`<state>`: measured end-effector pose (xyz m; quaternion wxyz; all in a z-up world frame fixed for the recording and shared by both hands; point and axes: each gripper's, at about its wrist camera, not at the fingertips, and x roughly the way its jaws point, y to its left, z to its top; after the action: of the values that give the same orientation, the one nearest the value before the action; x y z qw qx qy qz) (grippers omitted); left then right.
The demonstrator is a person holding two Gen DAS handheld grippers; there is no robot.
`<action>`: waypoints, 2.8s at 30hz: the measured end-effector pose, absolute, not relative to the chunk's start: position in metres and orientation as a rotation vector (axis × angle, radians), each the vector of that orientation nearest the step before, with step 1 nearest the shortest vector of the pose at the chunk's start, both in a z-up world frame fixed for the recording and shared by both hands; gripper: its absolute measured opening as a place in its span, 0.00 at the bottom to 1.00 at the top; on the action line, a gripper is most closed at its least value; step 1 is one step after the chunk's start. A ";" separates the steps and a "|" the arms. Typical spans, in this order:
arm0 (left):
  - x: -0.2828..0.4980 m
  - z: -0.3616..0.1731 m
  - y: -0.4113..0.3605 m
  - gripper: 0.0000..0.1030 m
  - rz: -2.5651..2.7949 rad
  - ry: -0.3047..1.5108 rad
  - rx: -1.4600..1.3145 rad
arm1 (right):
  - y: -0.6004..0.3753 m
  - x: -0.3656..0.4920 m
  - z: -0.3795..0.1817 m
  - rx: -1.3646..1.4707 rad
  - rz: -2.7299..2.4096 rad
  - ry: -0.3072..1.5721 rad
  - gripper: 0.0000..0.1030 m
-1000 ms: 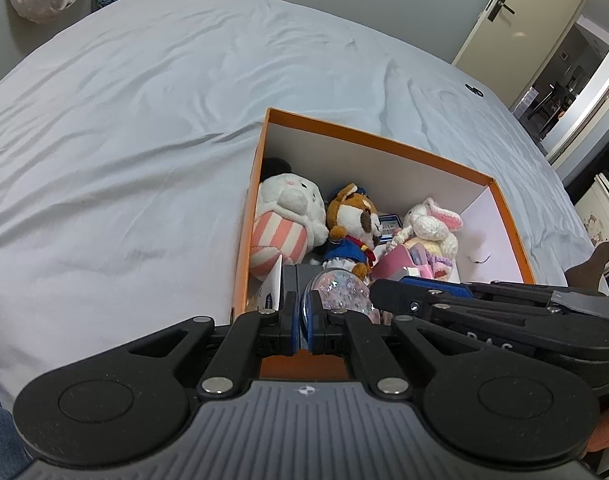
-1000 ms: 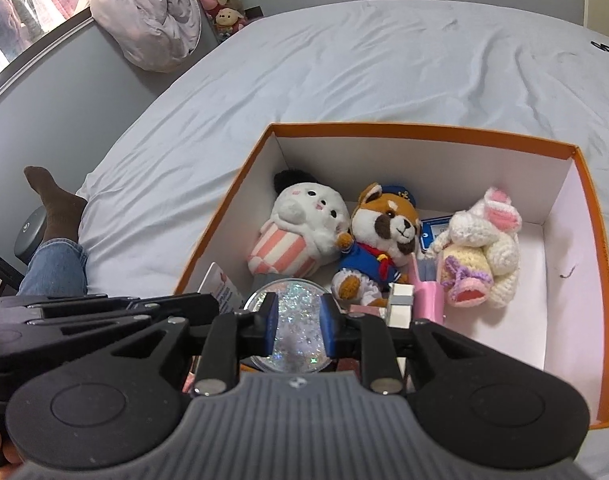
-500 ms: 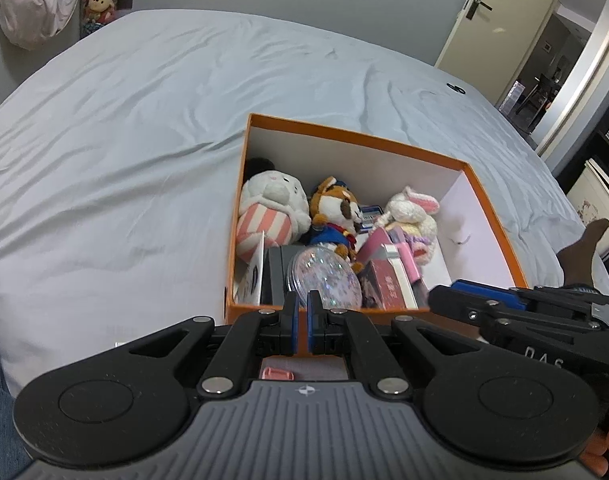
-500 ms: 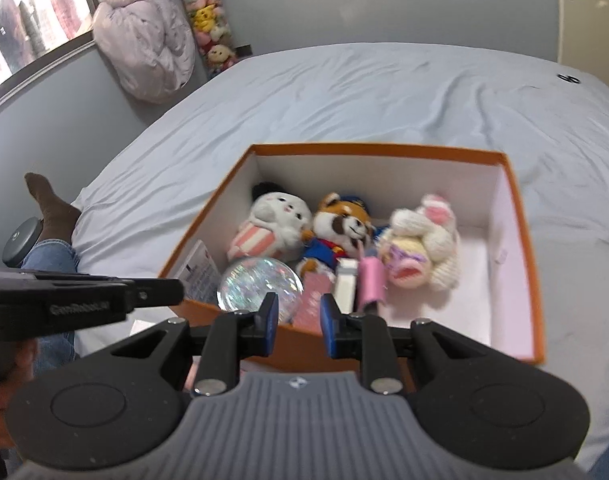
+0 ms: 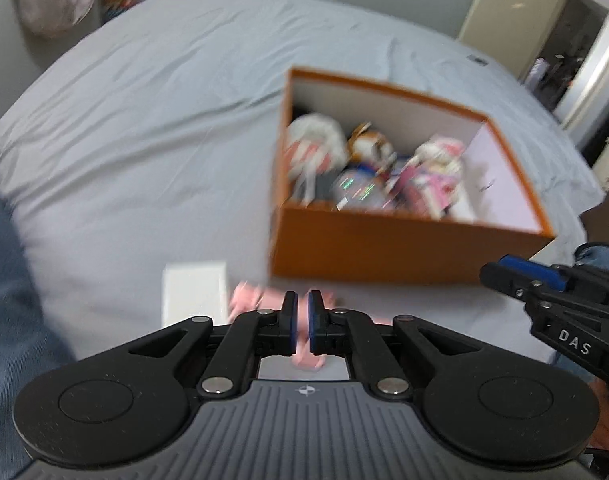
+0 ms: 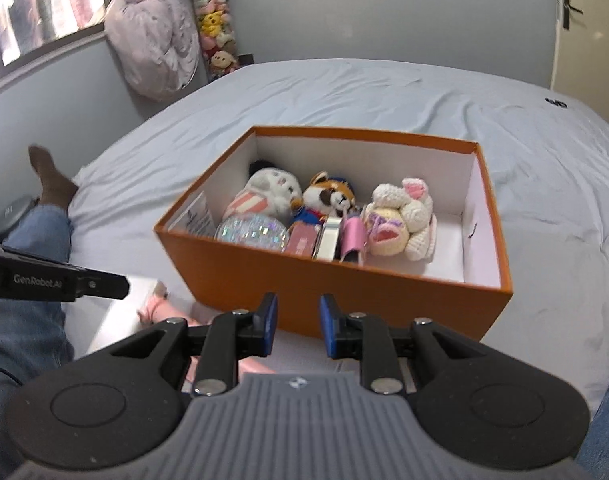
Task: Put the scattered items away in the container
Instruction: 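Withdraw both tools from the box toward the remaining items, then grasp the pink selfie stick with the right tool while the left tool grasps the white box, then carry the selfie stick and white box over the orange box with both tools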
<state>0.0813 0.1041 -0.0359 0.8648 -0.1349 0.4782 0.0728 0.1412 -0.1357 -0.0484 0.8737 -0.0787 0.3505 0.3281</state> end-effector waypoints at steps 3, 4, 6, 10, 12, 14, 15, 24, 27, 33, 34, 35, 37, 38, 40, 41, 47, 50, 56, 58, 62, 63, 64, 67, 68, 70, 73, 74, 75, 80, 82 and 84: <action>0.075 -0.053 0.116 0.14 0.214 1.069 -0.311 | -0.125 0.131 -0.059 -0.232 0.693 0.700 0.38; 0.074 -0.059 0.120 0.16 0.232 1.090 -0.319 | -0.121 0.128 -0.064 -0.256 0.698 0.692 0.39; 0.073 -0.067 0.128 0.25 0.260 1.118 -0.329 | -0.111 0.125 -0.072 -0.311 0.715 0.694 0.39; 0.074 -0.076 0.137 0.38 0.298 1.136 -0.345 | -0.089 0.120 -0.090 -0.421 0.769 0.689 0.50; 0.076 -0.079 0.138 0.54 0.305 1.143 -0.333 | -0.077 0.118 -0.095 -0.471 0.818 0.687 0.51; 0.077 -0.082 0.138 0.55 0.324 1.158 -0.311 | -0.067 0.117 -0.099 -0.507 0.869 0.694 0.51; 0.078 -0.085 0.139 0.55 0.338 1.172 -0.302 | -0.061 0.118 -0.101 -0.522 0.890 0.698 0.51; 0.084 -0.097 0.143 0.60 0.373 1.214 -0.299 | -0.019 0.123 -0.114 -0.632 0.970 0.733 0.50; 0.087 -0.100 0.146 0.62 0.382 1.225 -0.315 | -0.010 0.126 -0.120 -0.649 0.985 0.737 0.49; 0.093 -0.108 0.148 0.68 0.391 1.236 -0.338 | -0.002 0.134 -0.131 -0.632 1.002 0.784 0.48; 0.095 -0.109 0.148 0.69 0.394 1.239 -0.342 | -0.001 0.135 -0.132 -0.630 1.006 0.788 0.48; 0.096 -0.111 0.149 0.69 0.395 1.243 -0.346 | 0.001 0.135 -0.133 -0.631 1.009 0.791 0.48; 0.099 -0.115 0.151 0.70 0.398 1.249 -0.354 | 0.004 0.135 -0.135 -0.632 1.015 0.798 0.45; 0.100 -0.117 0.151 0.70 0.398 1.250 -0.357 | 0.004 0.134 -0.136 -0.631 1.018 0.803 0.43; 0.100 -0.121 0.153 0.70 0.397 1.251 -0.369 | 0.006 0.133 -0.139 -0.630 1.015 0.808 0.44; 0.100 -0.123 0.154 0.70 0.397 1.252 -0.378 | 0.006 0.134 -0.141 -0.628 1.011 0.811 0.44; 0.098 -0.126 0.158 0.70 0.384 1.243 -0.379 | 0.000 0.134 -0.139 -0.615 0.970 0.857 0.36; 0.094 -0.126 0.156 0.69 0.369 1.240 -0.366 | -0.009 0.134 -0.138 -0.586 0.942 0.900 0.30; 0.091 -0.127 0.130 0.69 0.239 1.277 -0.316 | -0.042 0.139 -0.134 -0.482 0.855 1.004 0.29; 0.091 -0.127 0.113 0.69 0.180 1.289 -0.285 | -0.055 0.137 -0.134 -0.483 0.822 1.007 0.29; 0.092 -0.128 0.078 0.69 0.045 1.296 -0.218 | -0.083 0.134 -0.135 -0.472 0.757 1.037 0.29; 0.092 -0.129 0.069 0.69 0.009 1.295 -0.194 | -0.090 0.135 -0.135 -0.460 0.741 1.048 0.29; 0.092 -0.129 0.060 0.69 -0.020 1.292 -0.167 | -0.098 0.135 -0.135 -0.445 0.724 1.056 0.29; 0.091 -0.127 0.041 0.70 -0.054 1.278 -0.082 | -0.114 0.135 -0.134 -0.404 0.692 1.071 0.36; 0.090 -0.128 0.037 0.69 -0.047 1.276 -0.066 | -0.118 0.134 -0.134 -0.392 0.690 1.072 0.37; 0.090 -0.129 0.036 0.69 -0.034 1.273 -0.065 | -0.126 0.133 -0.136 -0.368 0.695 1.069 0.38; 0.090 -0.129 0.038 0.70 -0.023 1.261 -0.087 | -0.132 0.132 -0.136 -0.351 0.711 1.045 0.37; 0.090 -0.130 0.038 0.70 -0.019 1.254 -0.088 | -0.132 0.130 -0.136 -0.352 0.721 1.033 0.37; 0.090 -0.130 0.038 0.70 -0.013 1.246 -0.089 | -0.132 0.130 -0.137 -0.349 0.727 1.024 0.37; 0.090 -0.132 0.041 0.69 0.010 1.211 -0.094 | -0.136 0.136 -0.139 -0.299 0.742 1.006 0.37; 0.089 -0.133 0.042 0.69 0.011 1.200 -0.092 | -0.137 0.138 -0.140 -0.281 0.746 0.996 0.37; 0.089 -0.134 0.043 0.69 0.014 1.190 -0.092 | -0.134 0.139 -0.142 -0.270 0.749 0.991 0.36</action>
<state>0.0889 0.0435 -0.1339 0.8270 -0.0431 0.5605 0.0064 0.1392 -0.1345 -0.1415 0.8047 -0.1263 0.4629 0.3497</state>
